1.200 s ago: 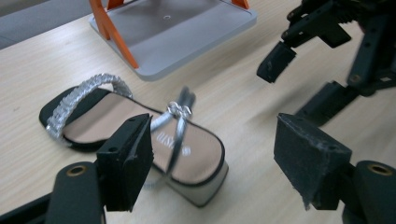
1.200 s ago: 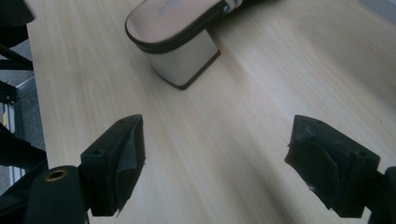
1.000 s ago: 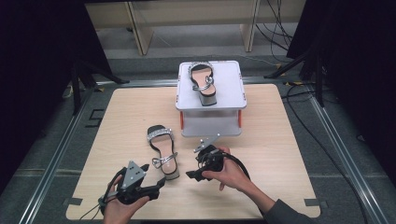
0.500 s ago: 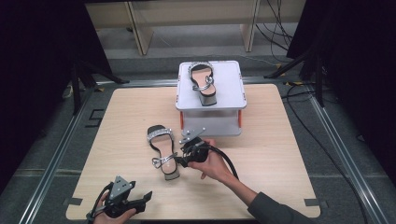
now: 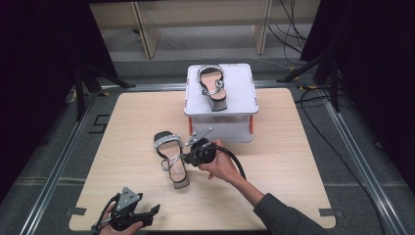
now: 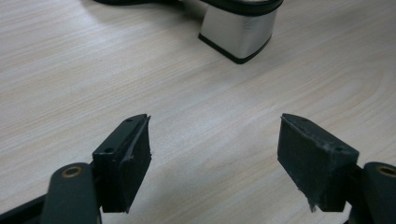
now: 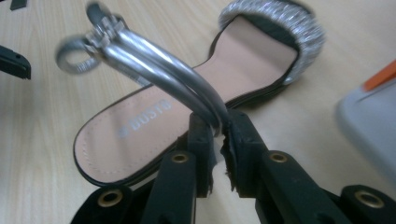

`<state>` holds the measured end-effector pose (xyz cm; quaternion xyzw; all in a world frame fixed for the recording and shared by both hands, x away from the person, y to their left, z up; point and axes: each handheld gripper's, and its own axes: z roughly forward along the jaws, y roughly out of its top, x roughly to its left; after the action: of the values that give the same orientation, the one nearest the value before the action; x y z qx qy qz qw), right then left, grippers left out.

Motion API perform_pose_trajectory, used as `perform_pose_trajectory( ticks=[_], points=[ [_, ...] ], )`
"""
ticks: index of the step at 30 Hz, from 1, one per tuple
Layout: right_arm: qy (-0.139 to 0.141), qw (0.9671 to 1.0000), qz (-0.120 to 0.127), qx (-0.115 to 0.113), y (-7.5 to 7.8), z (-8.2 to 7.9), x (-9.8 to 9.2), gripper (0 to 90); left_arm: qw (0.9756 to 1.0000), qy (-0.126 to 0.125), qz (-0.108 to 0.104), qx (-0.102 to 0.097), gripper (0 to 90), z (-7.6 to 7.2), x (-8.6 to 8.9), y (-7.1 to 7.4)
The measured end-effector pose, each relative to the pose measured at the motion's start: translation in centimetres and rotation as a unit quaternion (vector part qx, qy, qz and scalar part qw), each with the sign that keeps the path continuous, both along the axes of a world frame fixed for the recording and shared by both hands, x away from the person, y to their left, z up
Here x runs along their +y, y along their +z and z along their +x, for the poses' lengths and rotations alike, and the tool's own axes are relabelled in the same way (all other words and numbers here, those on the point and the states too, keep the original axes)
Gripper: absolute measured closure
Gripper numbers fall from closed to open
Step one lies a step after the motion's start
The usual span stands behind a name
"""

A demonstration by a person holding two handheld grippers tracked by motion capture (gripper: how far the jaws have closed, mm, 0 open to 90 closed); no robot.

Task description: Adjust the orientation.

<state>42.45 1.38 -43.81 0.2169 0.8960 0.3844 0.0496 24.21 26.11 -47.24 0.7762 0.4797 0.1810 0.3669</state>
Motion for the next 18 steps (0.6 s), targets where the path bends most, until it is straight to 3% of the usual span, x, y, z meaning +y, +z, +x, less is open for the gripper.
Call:
perform_pose_trajectory(
  ticks=[4,5,7,8,9,10,11,12,13,15,16,17,18],
  points=[
    [0.012,0.9999,-0.003,-0.009,1.5,-0.3,-1.2,81.8,0.9999,-0.001,0.014,0.003,25.4,0.2,0.2,-0.1],
    [0.017,0.9998,0.004,-0.003,2.2,-0.4,-2.2,82.3,1.0,-0.002,0.004,0.004,25.4,0.1,0.1,0.0],
    [0.018,0.9998,0.004,0.001,2.6,-0.5,-2.7,82.3,0.9999,0.0,0.014,0.002,25.4,0.2,0.2,-0.1],
    [0.021,0.9998,0.001,-0.005,3.2,-0.8,-3.9,88.1,0.9999,-0.002,0.011,0.002,25.4,0.1,0.2,-0.1],
    [0.026,0.9994,0.022,-0.001,3.5,-0.9,-4.7,89.8,0.9999,-0.001,0.015,0.002,25.4,0.2,0.2,-0.1],
    [0.026,0.9994,0.022,-0.001,3.5,-0.9,-4.7,89.8,0.9999,-0.001,0.015,0.002,25.4,0.2,0.2,-0.1],
    [0.029,0.9984,0.049,0.005,4.1,-1.0,-5.6,89.8,0.9999,-0.001,0.015,0.002,25.4,0.2,0.2,-0.1],
    [0.021,0.9981,0.057,0.004,4.9,-1.3,-6.7,89.8,1.0,0.001,-0.002,0.004,25.5,0.1,0.0,-0.1],
    [0.002,0.999,0.045,-0.007,5.7,-1.4,-8.2,89.1,1.0,-0.002,-0.001,0.004,25.5,0.2,-0.1,-0.3],
    [0.0,0.999,0.043,-0.009,5.8,-1.3,-8.6,87.7,1.0,-0.005,0.003,0.006,25.4,0.2,-0.1,-0.2],
    [-0.004,0.9995,0.031,-0.009,5.7,-1.2,-9.0,86.1,1.0,-0.002,-0.002,0.004,25.4,0.2,-0.3,-0.3],
    [-0.016,0.9998,-0.009,-0.013,4.7,-1.3,-8.8,80.1,0.9997,-0.01,0.022,0.006,25.5,0.2,-0.1,-0.3],
    [-0.016,0.9998,-0.009,-0.013,4.7,-1.3,-8.8,80.1,0.9997,-0.01,0.022,0.006,25.5,0.2,-0.1,-0.3]
  ],
)
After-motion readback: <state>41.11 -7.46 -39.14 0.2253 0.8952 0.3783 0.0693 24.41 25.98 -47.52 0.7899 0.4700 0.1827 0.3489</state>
